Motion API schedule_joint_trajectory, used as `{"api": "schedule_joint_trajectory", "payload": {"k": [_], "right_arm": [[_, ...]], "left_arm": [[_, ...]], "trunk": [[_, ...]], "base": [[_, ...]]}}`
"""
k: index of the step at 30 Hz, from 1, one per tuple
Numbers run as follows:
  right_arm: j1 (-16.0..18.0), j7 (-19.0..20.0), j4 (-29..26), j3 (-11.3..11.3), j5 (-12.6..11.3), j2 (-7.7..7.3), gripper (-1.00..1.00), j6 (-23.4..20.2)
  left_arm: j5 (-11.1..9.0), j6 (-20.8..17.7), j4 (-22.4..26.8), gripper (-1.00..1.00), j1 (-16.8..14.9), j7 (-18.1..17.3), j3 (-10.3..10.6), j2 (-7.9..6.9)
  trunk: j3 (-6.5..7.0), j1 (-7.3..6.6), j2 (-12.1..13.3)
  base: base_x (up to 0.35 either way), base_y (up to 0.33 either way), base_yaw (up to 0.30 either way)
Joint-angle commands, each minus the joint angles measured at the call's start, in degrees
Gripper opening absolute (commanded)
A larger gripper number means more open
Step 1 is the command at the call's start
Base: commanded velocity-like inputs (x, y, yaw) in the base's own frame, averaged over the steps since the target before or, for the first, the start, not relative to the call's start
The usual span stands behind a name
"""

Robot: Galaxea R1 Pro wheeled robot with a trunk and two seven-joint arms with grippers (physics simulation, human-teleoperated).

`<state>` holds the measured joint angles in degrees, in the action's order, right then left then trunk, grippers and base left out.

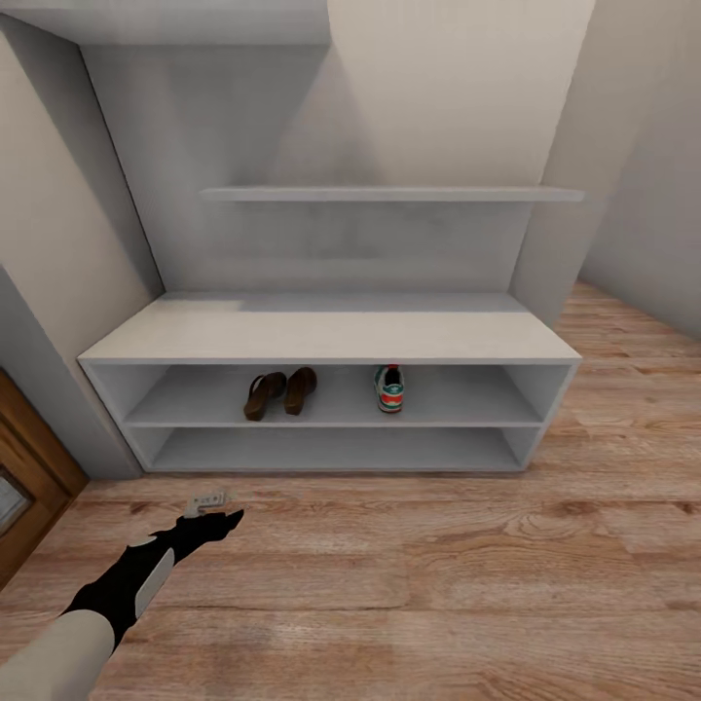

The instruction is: Pick up the two gym shoes and the two sandals from the corridor floor and place them onto the hallstand (shoe rack) in the corridor, making sure they are on the rack and not on the floor. Arrange them so the two gym shoes are next to each other and the two sandals are next to each other.

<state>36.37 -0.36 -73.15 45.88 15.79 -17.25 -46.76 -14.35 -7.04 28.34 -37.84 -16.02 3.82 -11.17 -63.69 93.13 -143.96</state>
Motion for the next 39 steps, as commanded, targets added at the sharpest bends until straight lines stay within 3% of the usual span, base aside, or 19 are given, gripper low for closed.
{"api": "schedule_joint_trajectory", "payload": {"k": [1, 9, 11, 16, 21, 28, 34, 39], "right_arm": [[0.1, -0.1, -0.1, -0.1, 0.3, 0.36, -1.0, -0.3], [0.0, 0.0, 0.0, -0.4, 0.3, 1.26, -1.0, -0.3], [0.0, 0.0, 0.0, -1.3, 0.3, 1.33, -1.0, -0.3], [0.0, 0.0, 0.0, -6.6, 0.2, 1.73, -1.0, -0.3], [0.0, 0.0, 0.0, -8.5, 0.3, 4.57, -1.0, -0.3], [0.0, 0.0, 0.0, -8.9, 0.3, 7.62, -1.0, -0.3], [0.0, 0.1, 0.0, -9.2, 0.3, 8.34, -1.0, -0.3], [0.0, 0.1, 0.0, -13.8, 0.2, 8.58, -1.0, -0.3]], "left_arm": [[-0.6, -0.4, 0.0, 1.0, 0.0, 0.0, 0.3, -0.07], [-0.7, 0.2, -0.1, 1.0, 0.0, 0.0, 0.3, -0.15], [-0.7, 1.2, -0.2, 1.0, 0.0, -0.2, 0.3, -0.16], [-0.7, 2.7, -1.7, 1.0, 0.0, -0.9, 0.3, -0.16], [-0.7, 3.2, -2.4, 1.0, 0.0, -1.1, 0.3, -0.17], [-0.7, 3.7, -2.6, 1.0, 0.0, -1.1, 0.3, -0.16], [-0.7, 3.8, -2.6, 1.0, 0.0, -1.1, 0.3, -0.16], [-0.7, 3.8, -2.6, 1.0, 0.0, -1.1, 0.3, -0.16]], "trunk": [[-0.05, -0.01, 0.0], [-0.05, -0.01, 0.0], [-0.05, -0.01, 0.0], [-0.05, -0.01, 0.0], [-0.05, -0.01, 0.0], [-0.05, -0.01, 0.0], [-0.05, -0.01, 0.0], [-0.05, -0.01, 0.0]], "base": [[0.0, 0.0, 0.0], [0.0, 0.0, 0.0], [0.0, 0.0, 0.0], [0.0, 0.0, 0.0], [0.0, 0.0, 0.0], [0.0, 0.0, 0.0], [0.0, 0.0, 0.0], [0.0, 0.0, 0.0]]}}
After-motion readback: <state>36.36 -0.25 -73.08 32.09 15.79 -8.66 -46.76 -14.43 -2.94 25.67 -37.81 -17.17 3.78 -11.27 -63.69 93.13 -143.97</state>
